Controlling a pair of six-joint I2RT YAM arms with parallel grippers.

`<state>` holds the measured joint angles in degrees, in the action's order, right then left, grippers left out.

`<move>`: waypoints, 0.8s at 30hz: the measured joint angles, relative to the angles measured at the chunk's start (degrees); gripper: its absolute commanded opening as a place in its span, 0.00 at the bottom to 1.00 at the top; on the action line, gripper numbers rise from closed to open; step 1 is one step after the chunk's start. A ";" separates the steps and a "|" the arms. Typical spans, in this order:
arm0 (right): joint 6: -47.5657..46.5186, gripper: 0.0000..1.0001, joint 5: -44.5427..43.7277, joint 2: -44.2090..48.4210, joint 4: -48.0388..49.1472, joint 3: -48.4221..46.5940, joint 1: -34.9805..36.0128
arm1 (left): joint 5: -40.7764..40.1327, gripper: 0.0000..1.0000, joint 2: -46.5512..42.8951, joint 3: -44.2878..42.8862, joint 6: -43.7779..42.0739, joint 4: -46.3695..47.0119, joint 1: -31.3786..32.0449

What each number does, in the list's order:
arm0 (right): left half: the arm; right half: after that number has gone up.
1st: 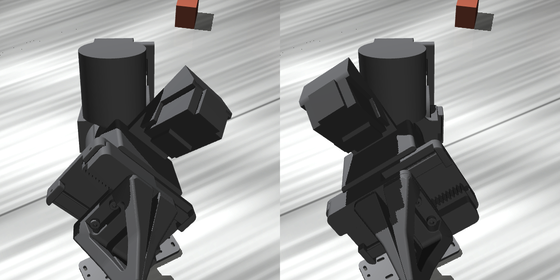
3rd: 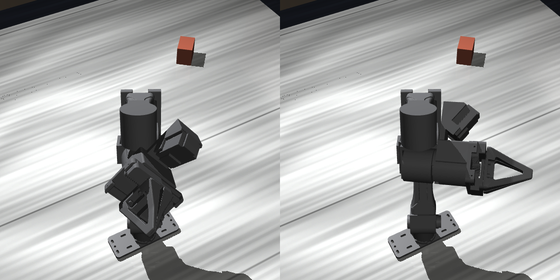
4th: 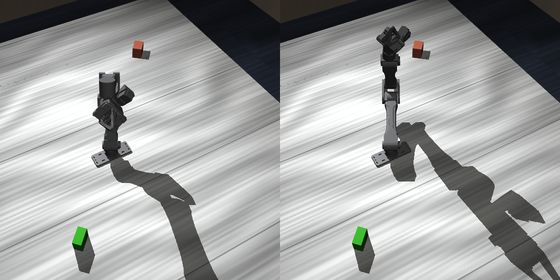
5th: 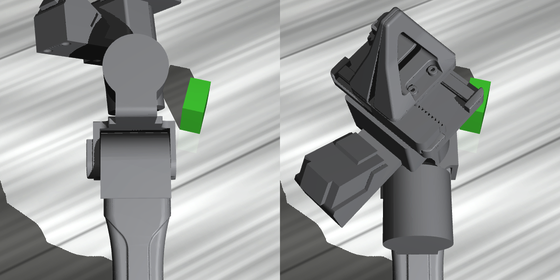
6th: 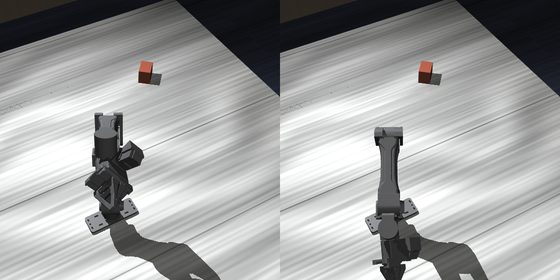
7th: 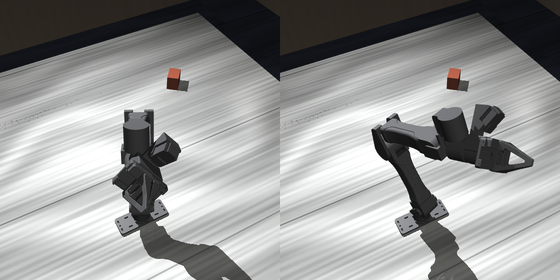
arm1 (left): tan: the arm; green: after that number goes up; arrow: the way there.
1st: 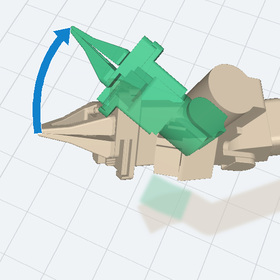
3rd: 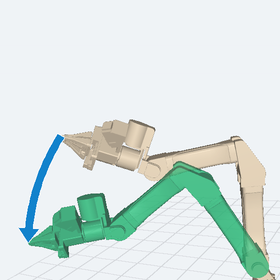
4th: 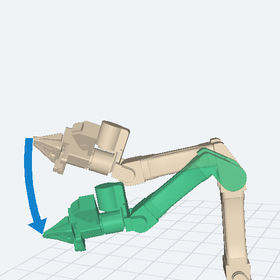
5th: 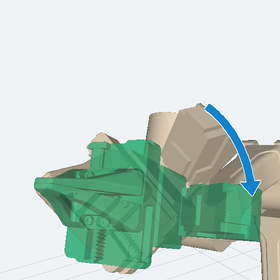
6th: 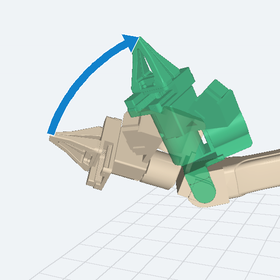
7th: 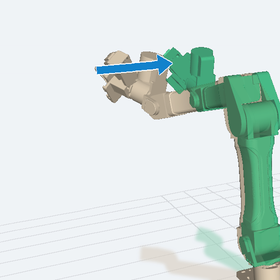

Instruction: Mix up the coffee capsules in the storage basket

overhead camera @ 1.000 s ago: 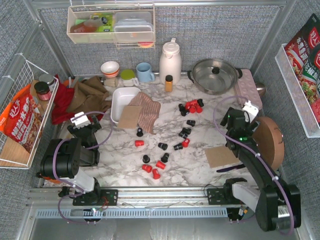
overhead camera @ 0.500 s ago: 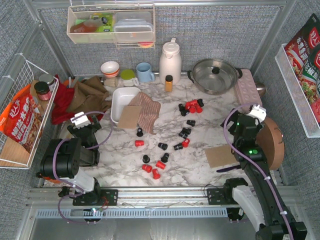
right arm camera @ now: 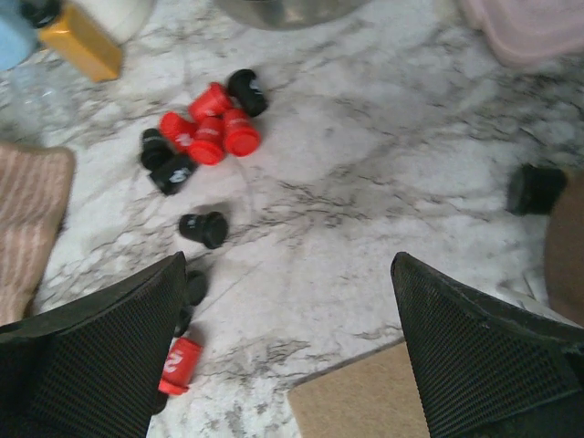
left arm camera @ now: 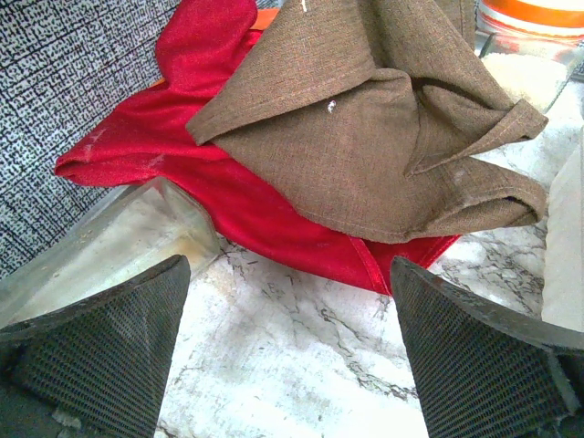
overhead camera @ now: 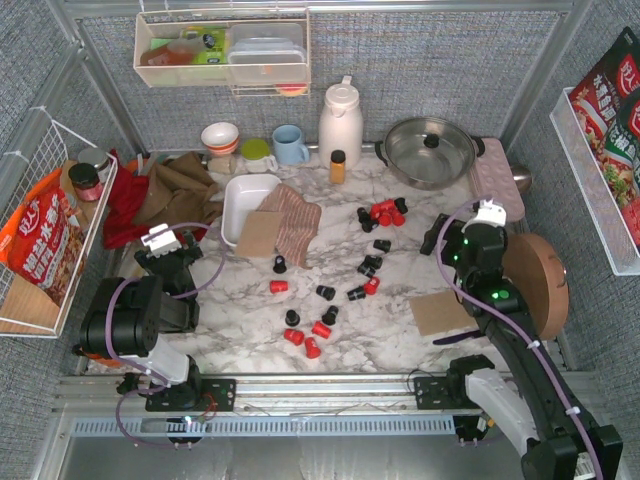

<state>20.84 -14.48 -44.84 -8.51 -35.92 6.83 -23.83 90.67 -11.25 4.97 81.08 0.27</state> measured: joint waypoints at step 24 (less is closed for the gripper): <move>-5.57 0.99 1.18 -5.90 -1.40 -4.61 11.80 | -0.26 0.99 -0.37 0.35 -0.04 0.00 0.39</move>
<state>15.27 -13.30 -50.74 -9.91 -40.53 18.63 -24.10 90.30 -10.90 4.93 81.08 0.67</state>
